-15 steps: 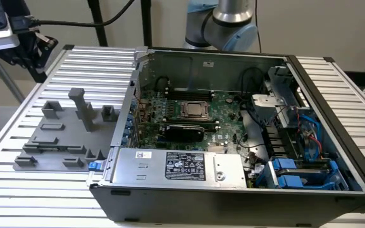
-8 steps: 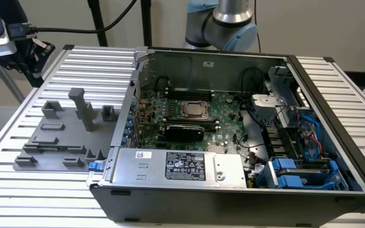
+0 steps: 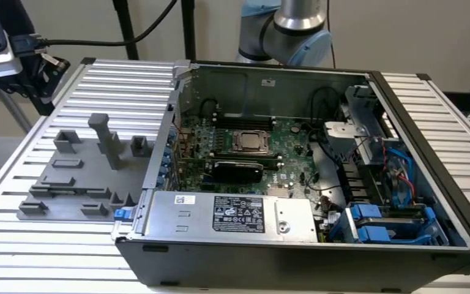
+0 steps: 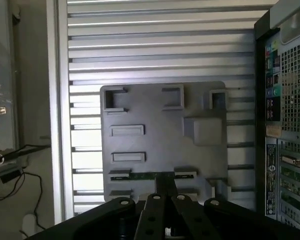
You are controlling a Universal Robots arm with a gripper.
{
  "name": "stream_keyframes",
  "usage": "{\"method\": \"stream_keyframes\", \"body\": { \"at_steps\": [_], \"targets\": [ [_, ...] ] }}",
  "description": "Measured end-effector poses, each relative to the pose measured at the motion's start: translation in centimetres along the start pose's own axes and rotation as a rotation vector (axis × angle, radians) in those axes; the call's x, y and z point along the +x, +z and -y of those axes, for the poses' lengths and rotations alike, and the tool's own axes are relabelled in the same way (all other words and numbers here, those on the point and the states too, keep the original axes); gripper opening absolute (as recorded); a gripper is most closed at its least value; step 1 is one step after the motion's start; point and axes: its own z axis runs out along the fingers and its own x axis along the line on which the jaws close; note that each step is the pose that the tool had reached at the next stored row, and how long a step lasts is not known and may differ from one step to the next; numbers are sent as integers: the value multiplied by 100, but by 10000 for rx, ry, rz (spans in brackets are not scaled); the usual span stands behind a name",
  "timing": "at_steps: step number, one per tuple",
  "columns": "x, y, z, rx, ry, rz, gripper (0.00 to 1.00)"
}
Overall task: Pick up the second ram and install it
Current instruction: 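Reach for the second ram, then pick up the second ram and move it above second insertion slot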
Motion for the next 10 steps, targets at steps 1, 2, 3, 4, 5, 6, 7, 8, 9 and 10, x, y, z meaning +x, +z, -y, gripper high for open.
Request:
{"method": "stream_keyframes", "body": {
  "at_steps": [1, 2, 3, 4, 5, 6, 7, 8, 9, 10],
  "targets": [
    [8, 7, 3, 1, -22, -1, 0],
    [20, 15, 4, 1, -40, -2, 0],
    [37, 23, 5, 3, -49, -3, 0],
    [45, 29, 6, 6, -51, -2, 0],
    [45, 29, 6, 10, -55, -2, 0],
    [45, 29, 6, 10, -57, -2, 0],
    [45, 29, 6, 11, -59, -2, 0],
    [46, 29, 6, 11, -64, -3, 0],
    [46, 29, 6, 11, -70, -3, 0],
    [46, 29, 6, 11, -72, -2, 0]
  ]
}}
